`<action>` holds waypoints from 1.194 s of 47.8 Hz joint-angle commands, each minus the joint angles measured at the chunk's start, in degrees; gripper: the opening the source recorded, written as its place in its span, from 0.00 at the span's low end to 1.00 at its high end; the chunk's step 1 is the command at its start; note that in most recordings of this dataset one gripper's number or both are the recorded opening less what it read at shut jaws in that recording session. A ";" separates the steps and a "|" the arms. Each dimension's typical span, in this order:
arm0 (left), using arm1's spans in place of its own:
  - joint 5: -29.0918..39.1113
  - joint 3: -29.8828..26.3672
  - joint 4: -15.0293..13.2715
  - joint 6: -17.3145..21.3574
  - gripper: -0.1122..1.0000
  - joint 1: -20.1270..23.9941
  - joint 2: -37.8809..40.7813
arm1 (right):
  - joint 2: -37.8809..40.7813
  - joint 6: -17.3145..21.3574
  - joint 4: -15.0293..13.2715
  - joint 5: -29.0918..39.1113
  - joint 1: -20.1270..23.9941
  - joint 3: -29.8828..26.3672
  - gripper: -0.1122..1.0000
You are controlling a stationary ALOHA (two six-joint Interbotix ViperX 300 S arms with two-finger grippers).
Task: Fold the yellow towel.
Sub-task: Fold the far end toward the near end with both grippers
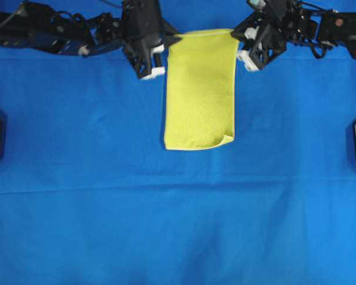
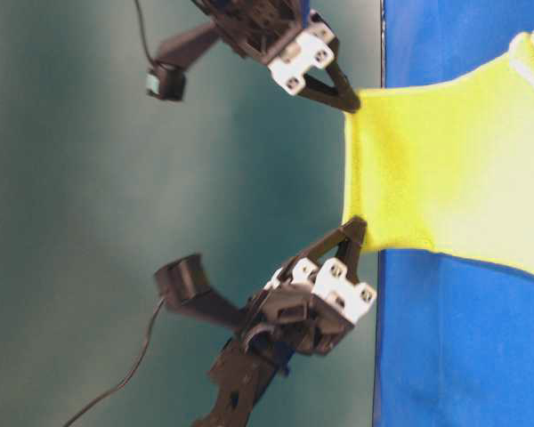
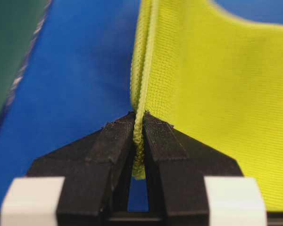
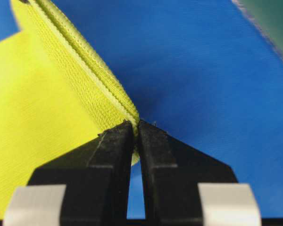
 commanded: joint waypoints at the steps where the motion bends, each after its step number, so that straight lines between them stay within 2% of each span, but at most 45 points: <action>1: 0.44 1.58 0.00 -0.18 0.14 -2.11 -4.22 | -3.96 0.09 0.97 1.85 2.02 1.23 0.16; 7: 0.88 5.01 0.00 -0.88 0.14 -6.77 -7.29 | -6.77 1.32 1.76 2.55 6.86 4.04 0.16; 17: 1.49 8.53 0.00 -3.43 0.14 -13.71 -8.00 | -7.73 5.71 1.76 4.83 14.50 5.98 0.15; 26: 1.58 9.40 0.00 -7.03 0.14 -17.23 -6.15 | -6.86 8.26 1.76 7.29 19.86 6.50 0.16; 35: 0.70 9.32 0.00 -10.20 0.14 -19.86 -2.02 | -4.75 11.34 1.76 7.03 22.76 8.09 0.16; 45: -2.11 8.61 0.00 -11.51 0.14 -23.03 0.97 | -2.20 14.77 1.76 4.75 24.43 9.14 0.15; 57: -2.29 8.79 0.00 -11.87 0.14 -23.99 0.97 | -1.58 15.29 1.76 1.85 26.28 9.14 0.16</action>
